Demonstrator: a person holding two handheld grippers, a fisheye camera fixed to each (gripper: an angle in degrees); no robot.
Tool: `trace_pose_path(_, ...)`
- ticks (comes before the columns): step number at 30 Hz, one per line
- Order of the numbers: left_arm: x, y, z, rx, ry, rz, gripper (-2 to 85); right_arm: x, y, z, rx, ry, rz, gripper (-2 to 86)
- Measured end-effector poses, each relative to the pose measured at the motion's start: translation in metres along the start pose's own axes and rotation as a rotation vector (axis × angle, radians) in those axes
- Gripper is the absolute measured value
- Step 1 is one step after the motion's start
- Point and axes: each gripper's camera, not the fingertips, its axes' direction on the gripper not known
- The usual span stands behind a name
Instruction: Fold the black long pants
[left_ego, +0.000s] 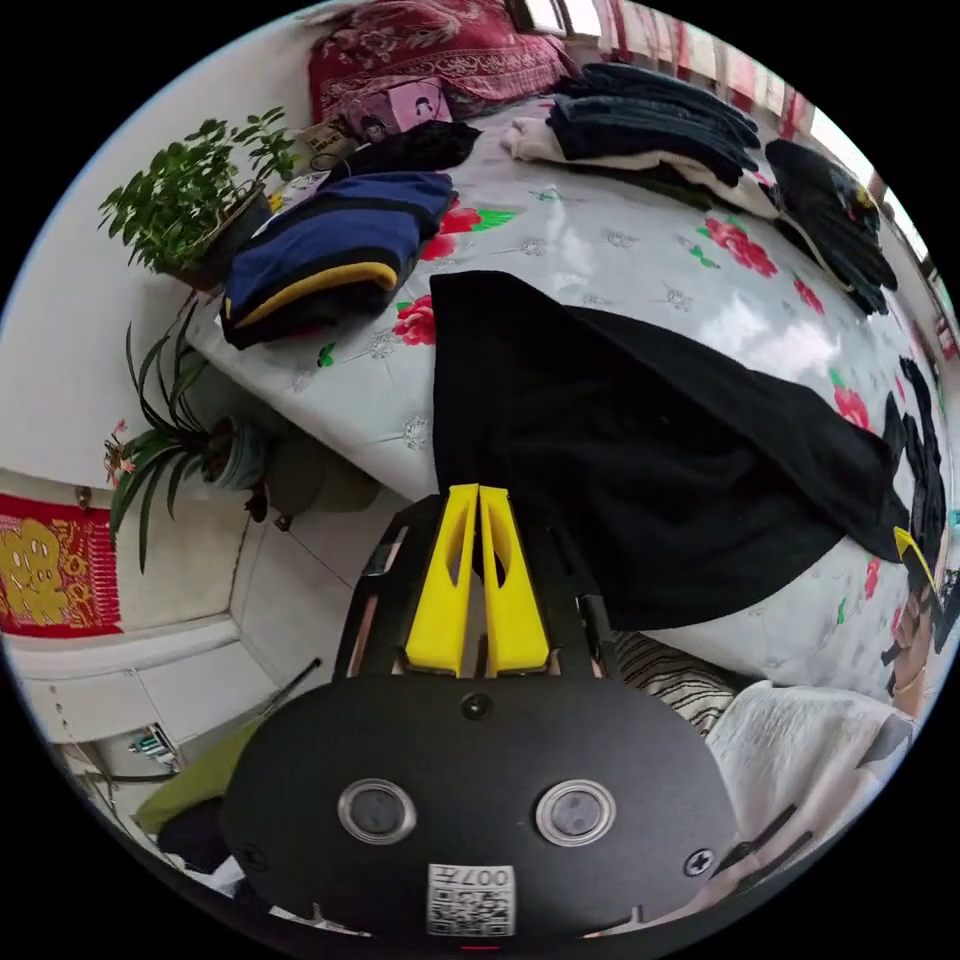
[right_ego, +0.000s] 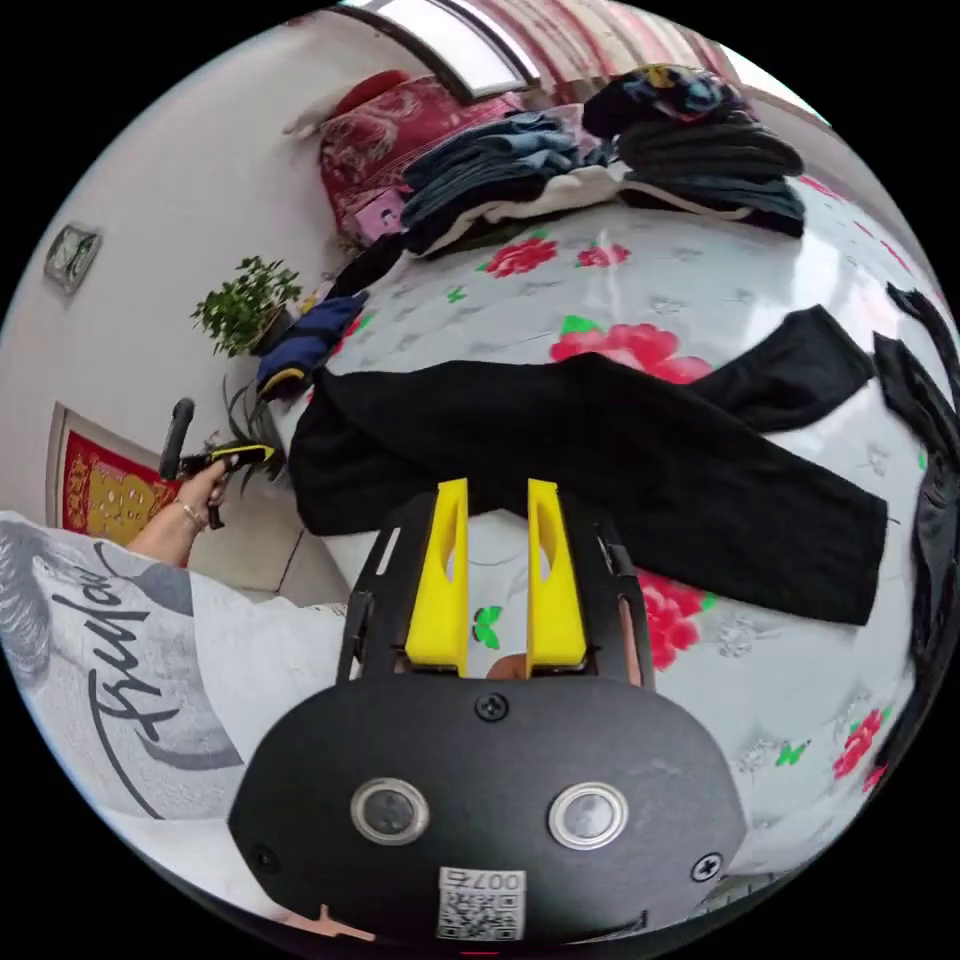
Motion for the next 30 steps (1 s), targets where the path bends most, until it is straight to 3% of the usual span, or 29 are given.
trace_pose_path(5,0.044,0.028,-0.009,-0.023,0.124,-0.017,0.0,0.104,0.016,-0.024,-0.009,0.326,0.185,7.6)
trace_pose_path(8,0.064,0.02,-0.013,-0.038,0.135,-0.001,0.6,0.131,0.02,0.017,-0.174,0.379,0.184,7.7)
trace_pose_path(11,0.086,0.003,-0.022,-0.038,0.136,0.006,1.0,0.116,0.026,0.024,-0.096,0.431,0.115,5.2)
trace_pose_path(16,0.103,-0.022,-0.024,-0.046,0.149,0.008,1.2,0.103,0.012,0.022,-0.154,0.351,0.048,1.0)
trace_pose_path(22,0.125,-0.064,-0.016,-0.057,0.131,0.078,1.1,0.054,-0.038,-0.113,0.214,0.185,0.003,0.0)
trace_pose_path(26,0.142,-0.099,0.003,-0.075,0.103,0.145,0.6,0.015,-0.125,-0.162,0.31,0.17,-0.064,0.0)
trace_pose_path(30,0.152,-0.145,0.013,-0.073,0.113,0.174,-0.2,0.014,-0.236,-0.13,0.286,0.261,0.017,0.3)
